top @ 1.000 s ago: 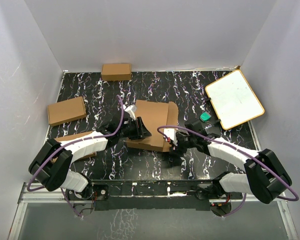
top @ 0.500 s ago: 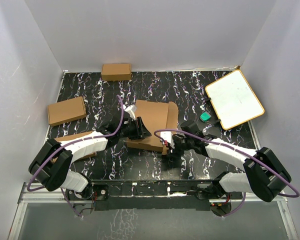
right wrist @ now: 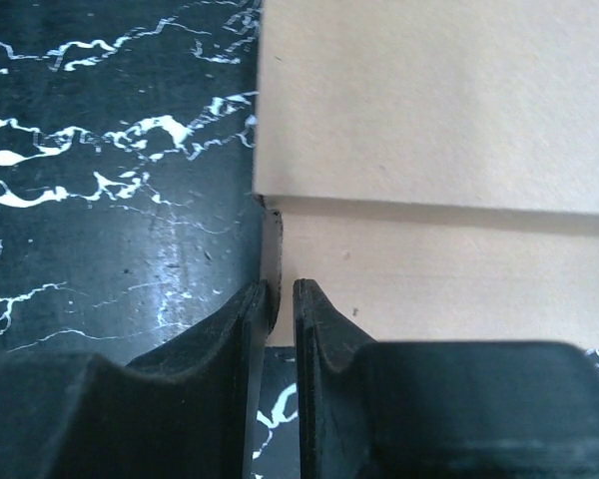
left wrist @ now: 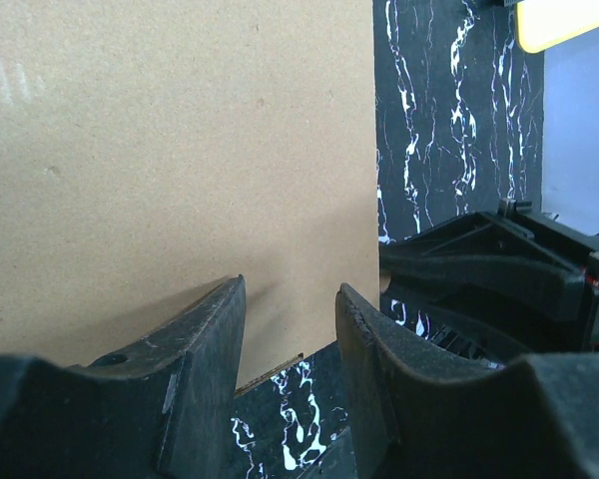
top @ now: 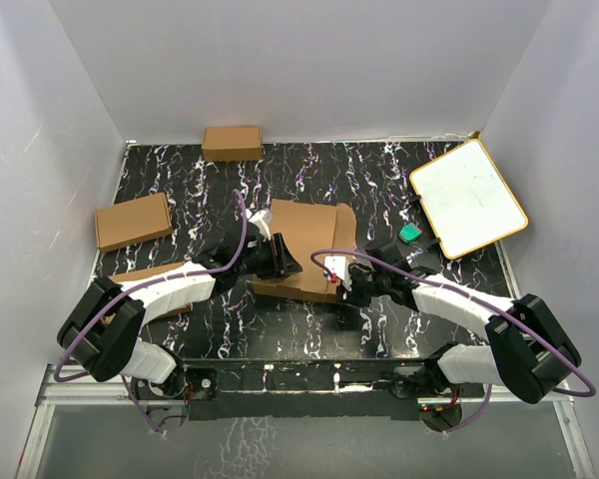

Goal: Fold the paper box

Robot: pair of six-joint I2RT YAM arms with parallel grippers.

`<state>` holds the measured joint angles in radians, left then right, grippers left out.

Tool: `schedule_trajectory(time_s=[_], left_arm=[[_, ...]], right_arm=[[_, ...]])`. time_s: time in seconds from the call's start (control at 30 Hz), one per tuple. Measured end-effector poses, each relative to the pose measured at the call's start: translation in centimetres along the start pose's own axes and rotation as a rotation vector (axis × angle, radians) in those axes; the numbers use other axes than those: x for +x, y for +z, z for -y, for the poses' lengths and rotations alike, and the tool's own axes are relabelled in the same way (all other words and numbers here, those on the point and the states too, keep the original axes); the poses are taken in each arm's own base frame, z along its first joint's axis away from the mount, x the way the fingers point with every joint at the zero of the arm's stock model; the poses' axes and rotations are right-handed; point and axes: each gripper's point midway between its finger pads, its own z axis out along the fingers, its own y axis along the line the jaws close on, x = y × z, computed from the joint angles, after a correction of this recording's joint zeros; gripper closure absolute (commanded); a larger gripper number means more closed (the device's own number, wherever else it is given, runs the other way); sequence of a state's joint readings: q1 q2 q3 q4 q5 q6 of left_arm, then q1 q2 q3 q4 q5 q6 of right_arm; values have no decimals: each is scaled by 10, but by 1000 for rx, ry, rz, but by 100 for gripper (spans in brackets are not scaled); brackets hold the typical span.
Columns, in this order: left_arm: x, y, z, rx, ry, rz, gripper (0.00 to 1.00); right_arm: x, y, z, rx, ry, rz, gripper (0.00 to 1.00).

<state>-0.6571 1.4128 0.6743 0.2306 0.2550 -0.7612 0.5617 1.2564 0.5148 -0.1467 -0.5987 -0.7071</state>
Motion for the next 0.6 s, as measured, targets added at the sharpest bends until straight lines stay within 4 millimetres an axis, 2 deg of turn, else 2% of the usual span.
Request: schedule_trajectory(time_s=[0.2,0.47,0.6], left_arm=[[0,0,0,-1,3,-1,60],[-1,0,0,-5,9,-3,60],[-1,0,-1,-7,9,-1,60]], right_arm=[[8,-5,16,48,53,-24,75],[18,5,27,53,134,-82,72],[19,7,32,72,163,-98,62]])
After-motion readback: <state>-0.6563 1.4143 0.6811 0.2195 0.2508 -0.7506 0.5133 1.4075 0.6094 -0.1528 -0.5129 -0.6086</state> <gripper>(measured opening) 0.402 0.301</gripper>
